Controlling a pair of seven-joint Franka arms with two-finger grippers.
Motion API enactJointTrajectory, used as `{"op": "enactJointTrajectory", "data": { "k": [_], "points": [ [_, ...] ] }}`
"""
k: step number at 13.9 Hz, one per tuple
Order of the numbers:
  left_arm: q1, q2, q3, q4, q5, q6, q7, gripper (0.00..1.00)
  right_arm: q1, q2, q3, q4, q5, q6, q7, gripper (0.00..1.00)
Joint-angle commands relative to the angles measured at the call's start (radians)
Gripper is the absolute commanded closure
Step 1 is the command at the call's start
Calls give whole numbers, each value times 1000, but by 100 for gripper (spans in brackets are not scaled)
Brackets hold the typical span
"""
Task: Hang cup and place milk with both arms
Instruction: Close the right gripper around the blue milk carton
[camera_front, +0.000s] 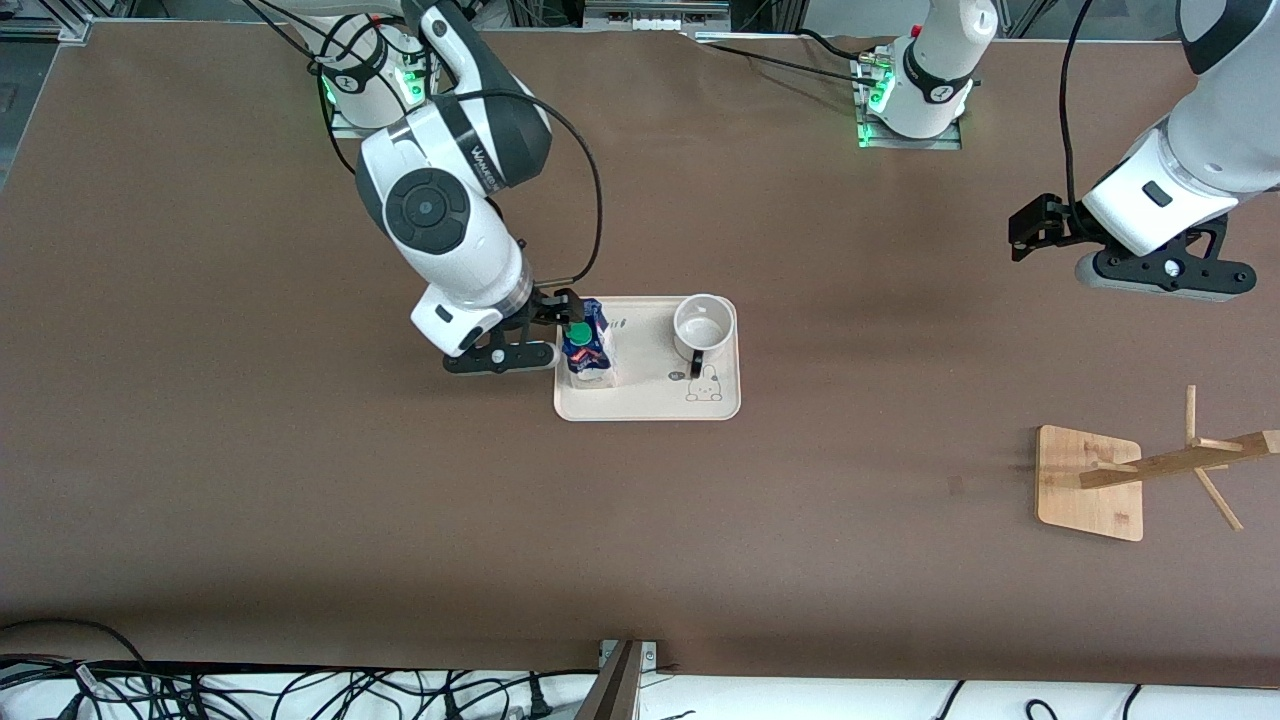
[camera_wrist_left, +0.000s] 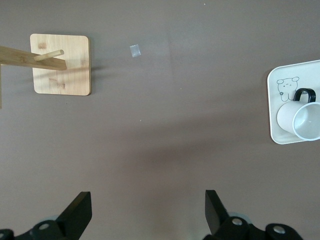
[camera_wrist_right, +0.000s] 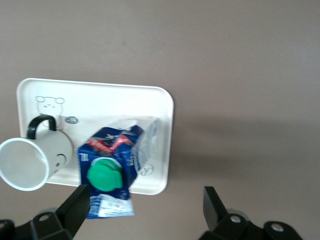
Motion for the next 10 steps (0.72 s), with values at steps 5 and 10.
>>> {"op": "enactJointTrajectory", "data": {
  "k": [5, 10],
  "points": [
    [-1, 16, -4, 36, 11, -26, -3, 0, 43, 64, -12, 15, 44, 73, -17, 0],
    [-1, 16, -4, 36, 11, -27, -3, 0, 43, 78, -12, 12, 45, 70, -17, 0]
  ]
}}
